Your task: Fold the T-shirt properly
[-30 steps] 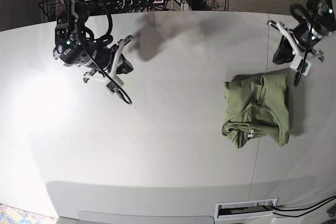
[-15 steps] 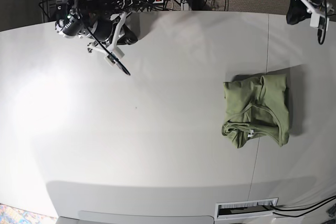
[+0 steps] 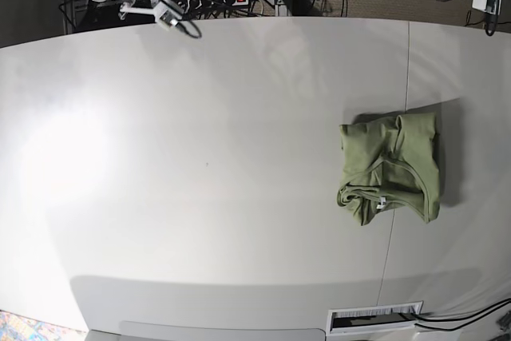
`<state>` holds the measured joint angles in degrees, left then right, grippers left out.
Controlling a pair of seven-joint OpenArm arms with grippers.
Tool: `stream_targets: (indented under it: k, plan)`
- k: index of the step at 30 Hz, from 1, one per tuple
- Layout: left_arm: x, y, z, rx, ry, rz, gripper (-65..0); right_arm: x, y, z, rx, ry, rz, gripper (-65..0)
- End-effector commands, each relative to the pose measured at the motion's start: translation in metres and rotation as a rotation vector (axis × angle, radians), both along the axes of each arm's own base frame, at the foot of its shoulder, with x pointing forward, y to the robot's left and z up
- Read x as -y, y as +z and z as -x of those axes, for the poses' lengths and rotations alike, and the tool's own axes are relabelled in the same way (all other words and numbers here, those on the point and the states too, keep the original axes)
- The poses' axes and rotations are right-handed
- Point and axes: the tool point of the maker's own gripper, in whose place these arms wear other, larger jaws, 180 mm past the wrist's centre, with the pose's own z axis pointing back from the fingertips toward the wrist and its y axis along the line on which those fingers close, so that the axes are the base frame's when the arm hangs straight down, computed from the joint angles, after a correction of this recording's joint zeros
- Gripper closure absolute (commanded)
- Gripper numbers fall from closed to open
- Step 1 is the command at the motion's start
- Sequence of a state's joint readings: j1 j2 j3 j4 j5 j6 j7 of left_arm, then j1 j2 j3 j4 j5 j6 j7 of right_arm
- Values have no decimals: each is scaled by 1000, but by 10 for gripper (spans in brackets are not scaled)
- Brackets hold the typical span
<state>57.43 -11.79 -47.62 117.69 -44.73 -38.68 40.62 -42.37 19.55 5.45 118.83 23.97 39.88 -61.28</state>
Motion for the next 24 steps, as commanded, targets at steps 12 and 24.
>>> stream_targets:
  k: [12,24]
  plan:
    - [-3,-44,49,-160,122,158,0,29,16,81,-152,-35,74,0]
    - [69,-167,132,-439,178,359,0,74,-63,164,-347,-290,57,0]
